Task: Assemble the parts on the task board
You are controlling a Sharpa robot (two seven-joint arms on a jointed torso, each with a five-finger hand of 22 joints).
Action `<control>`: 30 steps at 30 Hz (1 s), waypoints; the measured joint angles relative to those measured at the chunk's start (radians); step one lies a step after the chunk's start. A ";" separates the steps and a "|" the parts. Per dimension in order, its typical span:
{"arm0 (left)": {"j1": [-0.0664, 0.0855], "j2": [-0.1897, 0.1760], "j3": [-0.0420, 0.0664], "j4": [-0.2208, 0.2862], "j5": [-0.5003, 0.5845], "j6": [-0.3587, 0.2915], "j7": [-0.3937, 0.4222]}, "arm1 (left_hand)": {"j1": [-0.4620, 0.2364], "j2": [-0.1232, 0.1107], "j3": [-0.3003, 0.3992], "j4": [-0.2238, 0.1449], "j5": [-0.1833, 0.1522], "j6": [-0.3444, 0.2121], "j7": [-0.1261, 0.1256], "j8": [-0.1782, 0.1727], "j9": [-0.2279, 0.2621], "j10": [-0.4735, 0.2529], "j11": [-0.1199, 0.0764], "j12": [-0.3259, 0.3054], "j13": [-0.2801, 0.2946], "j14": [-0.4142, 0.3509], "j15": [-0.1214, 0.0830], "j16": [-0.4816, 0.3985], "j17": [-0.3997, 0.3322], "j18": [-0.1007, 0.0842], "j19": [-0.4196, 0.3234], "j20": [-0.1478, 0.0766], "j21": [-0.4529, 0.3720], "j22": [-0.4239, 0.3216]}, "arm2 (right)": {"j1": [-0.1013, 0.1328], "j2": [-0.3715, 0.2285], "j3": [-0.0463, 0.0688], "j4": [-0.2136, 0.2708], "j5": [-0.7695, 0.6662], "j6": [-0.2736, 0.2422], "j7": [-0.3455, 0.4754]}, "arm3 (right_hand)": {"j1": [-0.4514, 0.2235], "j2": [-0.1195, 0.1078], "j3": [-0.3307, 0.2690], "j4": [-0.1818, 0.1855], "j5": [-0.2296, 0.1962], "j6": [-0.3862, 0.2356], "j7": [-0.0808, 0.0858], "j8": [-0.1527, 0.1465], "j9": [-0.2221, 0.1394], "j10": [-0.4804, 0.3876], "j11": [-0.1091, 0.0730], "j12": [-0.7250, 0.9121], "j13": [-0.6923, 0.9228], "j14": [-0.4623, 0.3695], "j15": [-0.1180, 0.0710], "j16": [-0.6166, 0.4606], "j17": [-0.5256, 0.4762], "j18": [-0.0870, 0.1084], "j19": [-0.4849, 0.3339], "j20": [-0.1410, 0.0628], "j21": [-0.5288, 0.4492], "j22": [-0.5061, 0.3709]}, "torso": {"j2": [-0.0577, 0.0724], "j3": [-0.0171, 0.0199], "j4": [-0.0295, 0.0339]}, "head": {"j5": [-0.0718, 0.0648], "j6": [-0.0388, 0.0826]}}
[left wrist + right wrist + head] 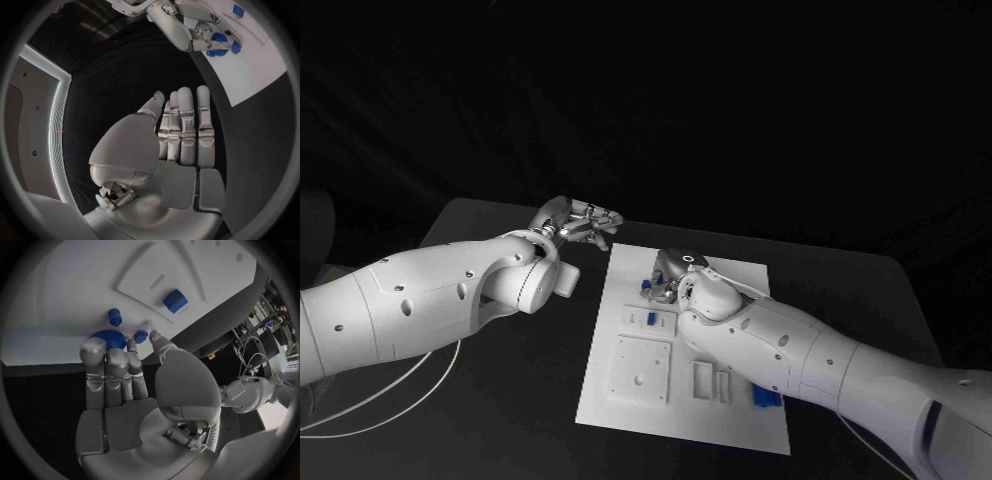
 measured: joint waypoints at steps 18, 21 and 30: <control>0.005 0.004 0.000 0.002 0.005 0.001 0.000 | 0.000 0.000 0.000 0.006 0.000 0.000 0.000 0.000 0.000 0.000 0.000 0.000 0.000 0.000 0.000 -0.007 0.003 0.000 0.000 0.000 0.000 -0.005 | -0.003 0.027 -0.006 -0.033 -0.001 -0.019 0.001 | -0.012 -0.012 0.000 0.002 0.000 0.003 -0.003 0.000 0.000 0.000 0.000 -0.005 0.001 0.000 0.000 0.000 0.001 0.000 0.000 0.000 0.000 0.000 | -0.001 -0.0034 -0.0033 | 0.015 -0.004; 0.005 0.005 0.000 0.001 0.006 0.002 0.000 | 0.000 0.000 0.000 0.006 0.000 0.000 0.000 0.000 0.000 0.000 0.000 0.000 0.000 0.000 0.000 -0.007 0.003 0.000 0.000 0.000 0.000 -0.005 | -0.003 0.033 -0.008 -0.038 -0.002 -0.022 0.001 | -0.017 -0.017 -0.024 0.013 0.000 0.003 -0.003 0.000 0.001 0.000 0.000 -0.005 0.000 0.000 0.000 0.000 0.001 0.000 0.000 0.000 0.000 0.000 | -0.002 -0.0040 -0.0037 | 0.018 -0.002; 0.007 0.010 0.000 -0.001 0.010 0.004 0.000 | 0.000 0.000 0.000 0.006 0.000 0.000 0.000 0.000 0.000 0.000 0.000 0.000 -0.001 0.000 0.000 -0.007 0.004 0.000 0.000 0.000 0.000 -0.007 | -0.001 0.048 -0.021 -0.054 -0.007 -0.041 0.002 | -0.015 -0.014 -0.012 0.012 0.000 0.003 -0.003 0.000 0.006 0.000 0.000 -0.005 0.000 0.000 0.000 0.000 0.002 0.000 0.000 0.000 0.000 0.000 | -0.001 -0.0058 -0.0032 | 0.022 -0.001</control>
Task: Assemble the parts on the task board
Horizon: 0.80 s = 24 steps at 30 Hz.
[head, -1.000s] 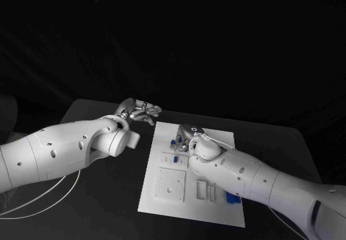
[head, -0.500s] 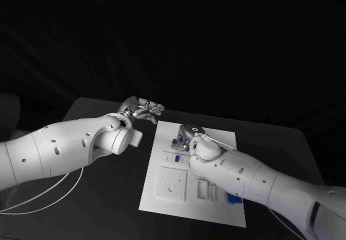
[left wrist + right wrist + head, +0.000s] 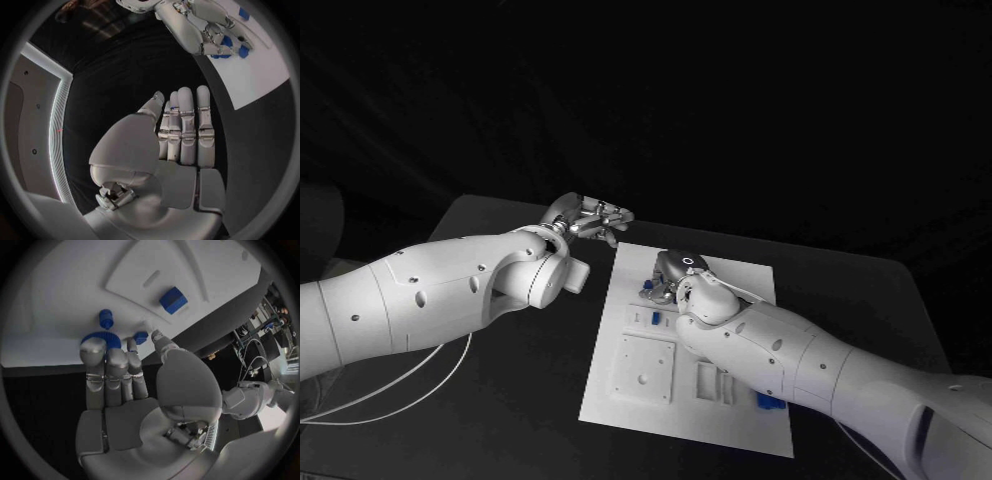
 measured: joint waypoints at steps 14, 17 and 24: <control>0.002 0.002 0.000 -0.003 0.004 0.006 -0.002 | 0.000 0.000 -0.004 0.010 0.000 -0.007 0.000 0.000 -0.001 0.000 0.000 0.000 0.000 0.000 0.000 -0.004 0.001 0.000 0.000 0.000 0.000 -0.003 | -0.001 0.004 -0.006 -0.008 -0.004 -0.023 0.000 | 0.011 0.011 0.045 -0.034 0.008 0.000 0.000 0.000 -0.002 0.000 0.000 -0.004 -0.002 0.000 0.000 0.000 0.000 0.000 0.000 0.000 0.000 0.000 | 0.000 -0.0007 -0.0032 | 0.004 -0.003; 0.002 0.002 0.000 -0.003 0.004 0.008 -0.003 | 0.000 0.000 -0.004 0.010 0.000 -0.007 0.000 0.000 -0.001 0.000 0.000 0.000 -0.001 0.000 0.000 -0.004 0.002 0.000 0.000 0.000 0.000 -0.005 | -0.001 0.006 -0.006 -0.011 -0.004 -0.026 0.000 | 0.030 0.030 0.068 -0.067 0.038 0.000 0.000 0.000 -0.002 0.000 0.000 -0.008 -0.003 0.003 -0.003 0.000 0.000 0.000 -0.002 -0.002 0.000 0.000 | 0.000 -0.0012 -0.0033 | 0.005 -0.003; 0.003 0.003 0.000 -0.004 0.005 0.011 -0.004 | 0.004 -0.004 -0.004 0.010 0.000 -0.011 0.004 0.000 -0.001 0.000 0.000 0.000 -0.001 0.000 0.000 -0.004 0.002 0.000 0.000 0.000 0.000 -0.006 | -0.001 0.010 -0.008 -0.018 -0.005 -0.034 0.003 | 0.076 0.069 0.134 -0.207 0.183 0.003 0.003 0.000 -0.007 -0.006 -0.002 -0.012 -0.003 0.004 -0.004 -0.004 0.000 0.000 0.000 -0.007 0.000 0.000 | 0.000 -0.0019 -0.0039 | 0.005 -0.003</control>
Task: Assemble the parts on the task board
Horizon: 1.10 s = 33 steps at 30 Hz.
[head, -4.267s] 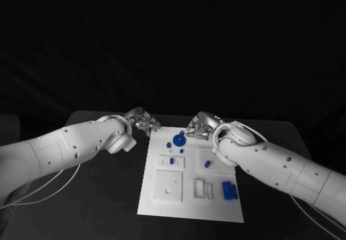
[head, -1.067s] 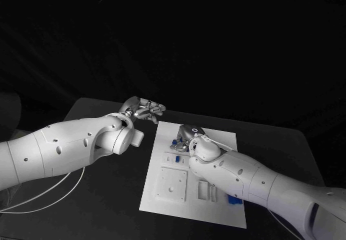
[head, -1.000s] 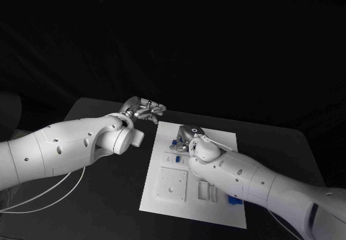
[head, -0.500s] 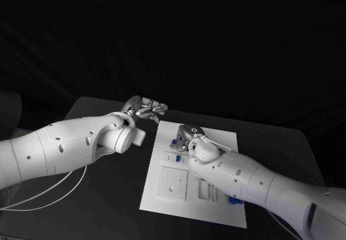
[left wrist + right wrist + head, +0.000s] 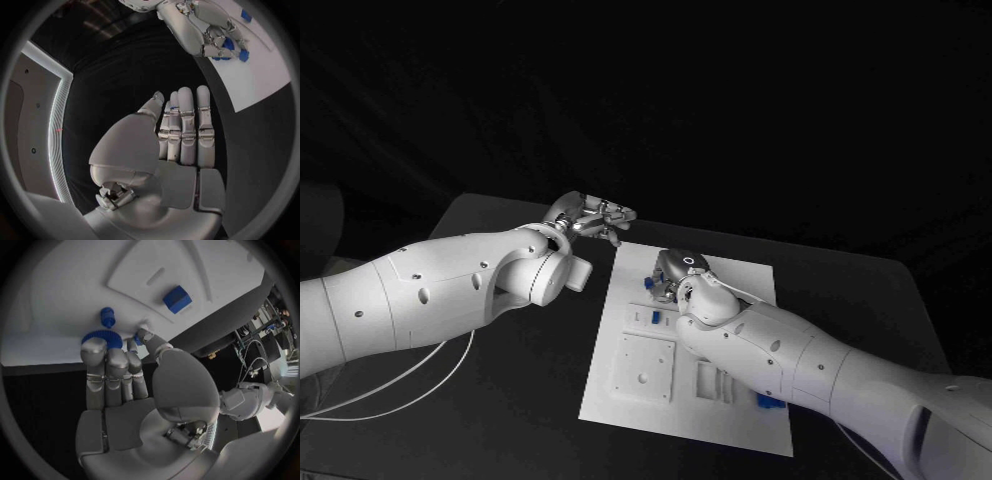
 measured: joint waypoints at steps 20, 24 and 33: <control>0.002 -0.001 0.000 0.001 0.001 0.008 -0.004 | 0.000 0.000 0.000 0.000 0.000 -0.007 0.000 0.000 0.000 0.000 0.000 0.000 -0.001 0.000 0.000 0.000 0.003 0.000 0.000 0.000 0.000 -0.001 | 0.000 -0.001 -0.002 -0.005 0.006 -0.009 0.025 | -0.091 -0.009 0.052 -0.085 0.149 -0.062 0.026 0.000 -0.011 -0.018 0.011 -0.014 -0.011 0.000 0.000 0.000 0.005 0.000 0.000 0.000 0.004 0.000 | 0.000 -0.0022 -0.0008 | 0.002 -0.001; 0.002 -0.002 0.000 0.001 0.001 0.009 -0.005 | 0.000 0.000 0.000 0.000 0.000 -0.007 0.000 0.000 0.000 -0.004 0.004 0.000 -0.001 0.000 0.000 0.000 0.003 0.000 0.000 0.000 0.000 -0.001 | 0.000 -0.001 -0.002 -0.005 0.016 -0.009 0.031 | -0.115 -0.033 -0.017 -0.043 0.187 -0.080 0.026 0.000 -0.012 -0.018 0.011 -0.014 -0.016 0.000 0.000 -0.001 0.007 0.000 0.000 0.000 0.004 0.000 | 0.000 -0.0022 -0.0007 | 0.002 -0.001; 0.004 -0.004 0.000 0.002 0.002 0.011 -0.007 | 0.004 -0.004 0.000 0.000 0.000 -0.011 0.004 0.000 0.000 -0.004 0.004 -0.004 -0.002 0.000 0.000 0.000 0.004 0.000 0.000 0.000 0.000 -0.002 | 0.001 0.000 -0.002 -0.008 0.034 -0.014 0.039 | -0.103 -0.050 -0.215 0.115 0.049 -0.095 0.027 0.000 -0.009 -0.023 0.016 -0.019 -0.025 -0.004 0.004 -0.004 0.011 0.000 0.000 0.000 0.000 0.000 | 0.001 -0.0035 -0.0001 | 0.003 0.000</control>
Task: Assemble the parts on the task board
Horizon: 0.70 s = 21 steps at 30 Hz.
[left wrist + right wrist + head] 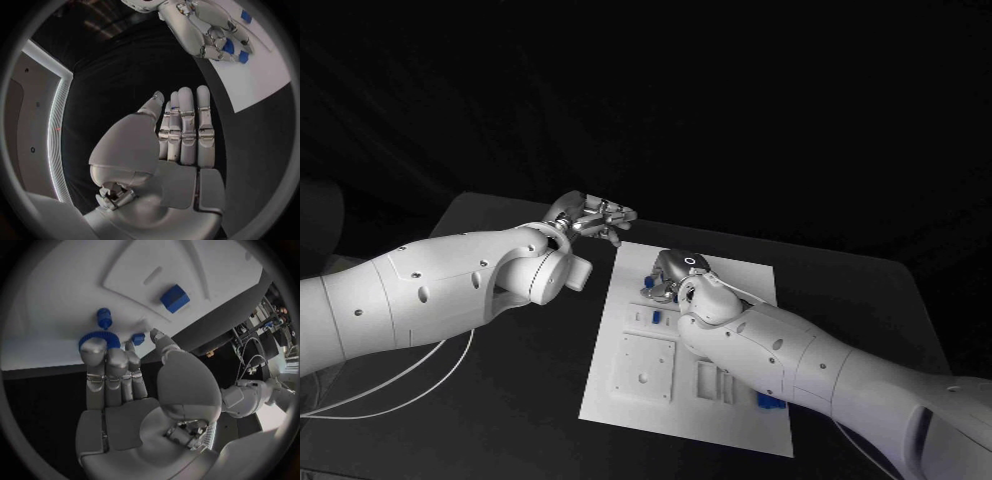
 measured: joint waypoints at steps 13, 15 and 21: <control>0.005 0.000 0.000 0.006 0.000 0.004 -0.003 | 0.000 0.000 -0.003 0.003 0.000 0.000 0.000 0.000 0.000 0.000 0.000 0.000 0.000 0.000 0.000 0.000 0.000 0.000 -0.004 0.004 0.000 0.000 | 0.002 0.013 0.001 -0.021 0.007 -0.018 0.001 | 0.049 0.004 0.089 0.029 -0.155 0.057 -0.017 0.000 0.004 0.002 -0.002 0.002 -0.001 0.000 0.000 0.000 0.017 0.000 0.000 0.000 0.000 0.000 | 0.002 -0.0011 0.0015 | 0.003 -0.002; 0.006 0.000 0.000 0.007 0.000 0.005 -0.003 | 0.000 0.000 -0.003 0.003 0.000 0.000 0.000 0.000 0.000 0.000 0.000 0.000 0.000 0.000 0.000 0.000 0.000 0.000 -0.004 0.004 0.000 0.000 | 0.002 0.014 0.001 -0.024 0.007 -0.022 0.000 | 0.056 0.011 0.119 0.009 -0.169 0.067 -0.023 -0.001 0.006 0.006 -0.006 0.004 0.001 0.000 0.000 0.000 0.018 0.000 0.000 0.000 0.000 0.000 | 0.002 -0.0012 0.0013 | 0.004 -0.003; 0.008 0.000 0.000 0.007 0.000 0.006 -0.004 | 0.000 0.000 -0.003 0.003 0.000 0.000 0.000 0.000 0.000 0.000 0.000 0.000 0.000 0.000 0.000 0.000 0.000 0.000 -0.004 0.004 0.000 0.000 | 0.000 0.016 0.000 -0.027 0.006 -0.030 -0.001 | 0.082 0.037 0.185 -0.048 -0.193 0.092 -0.027 -0.001 0.010 0.009 -0.009 0.012 0.007 0.004 -0.004 0.000 0.022 0.000 0.000 0.000 0.004 0.000 | 0.001 -0.0012 -0.0007 | 0.008 -0.005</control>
